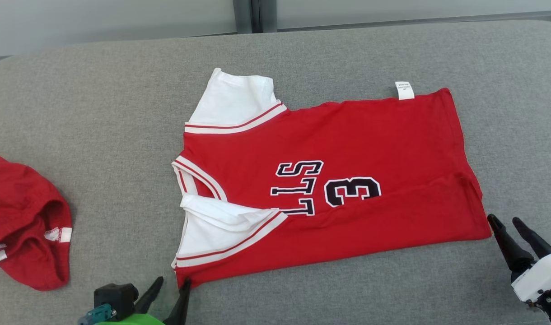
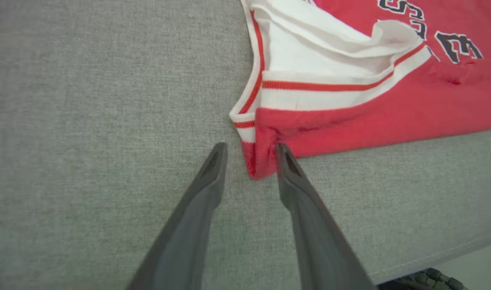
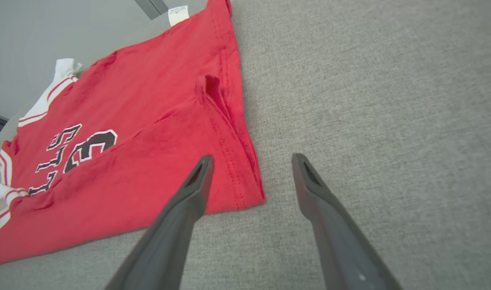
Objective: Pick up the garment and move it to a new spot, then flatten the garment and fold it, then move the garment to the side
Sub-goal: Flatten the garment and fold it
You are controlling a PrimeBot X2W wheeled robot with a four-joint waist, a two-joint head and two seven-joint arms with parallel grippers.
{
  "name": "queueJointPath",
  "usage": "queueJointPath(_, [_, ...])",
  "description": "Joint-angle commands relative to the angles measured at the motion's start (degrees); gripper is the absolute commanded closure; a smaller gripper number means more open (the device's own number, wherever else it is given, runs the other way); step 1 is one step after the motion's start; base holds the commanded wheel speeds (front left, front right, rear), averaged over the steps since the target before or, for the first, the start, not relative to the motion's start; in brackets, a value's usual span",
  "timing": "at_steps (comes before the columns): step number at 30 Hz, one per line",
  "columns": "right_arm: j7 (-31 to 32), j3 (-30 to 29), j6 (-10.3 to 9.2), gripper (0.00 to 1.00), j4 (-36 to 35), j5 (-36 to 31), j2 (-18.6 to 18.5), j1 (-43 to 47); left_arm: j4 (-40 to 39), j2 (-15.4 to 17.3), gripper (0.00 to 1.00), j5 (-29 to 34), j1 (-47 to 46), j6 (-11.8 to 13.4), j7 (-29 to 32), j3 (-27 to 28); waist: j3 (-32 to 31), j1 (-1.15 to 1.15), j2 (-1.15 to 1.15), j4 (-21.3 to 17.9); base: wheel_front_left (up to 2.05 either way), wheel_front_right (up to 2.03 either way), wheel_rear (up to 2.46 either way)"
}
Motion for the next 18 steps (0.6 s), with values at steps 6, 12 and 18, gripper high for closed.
queueJointPath(6, [-1.2, -5.36, -0.1, 0.0, -4.03, -6.63, 1.7, -0.46, -8.48, 4.29, 0.0, -0.84, -1.99, 3.68, 0.74, 5.09, 0.41, 0.0, 0.0, -0.49, 0.0, 0.0, 0.0])
queueJointPath(12, [-1.17, -10.43, -0.09, 0.0, -7.87, -14.34, 6.63, -2.65, -15.69, 9.24, 0.0, 0.67, -12.74, 5.46, 5.56, 9.96, 4.83, 0.0, 0.0, -0.49, 0.0, 0.0, 0.0])
queueJointPath(18, [-1.19, -9.34, -0.09, 0.0, -8.69, -19.82, 10.84, -7.8, -11.37, 10.59, 0.0, 2.58, -31.58, 2.1, 15.17, 8.72, 11.17, 0.0, 0.0, -2.08, 0.0, 0.0, 0.0])
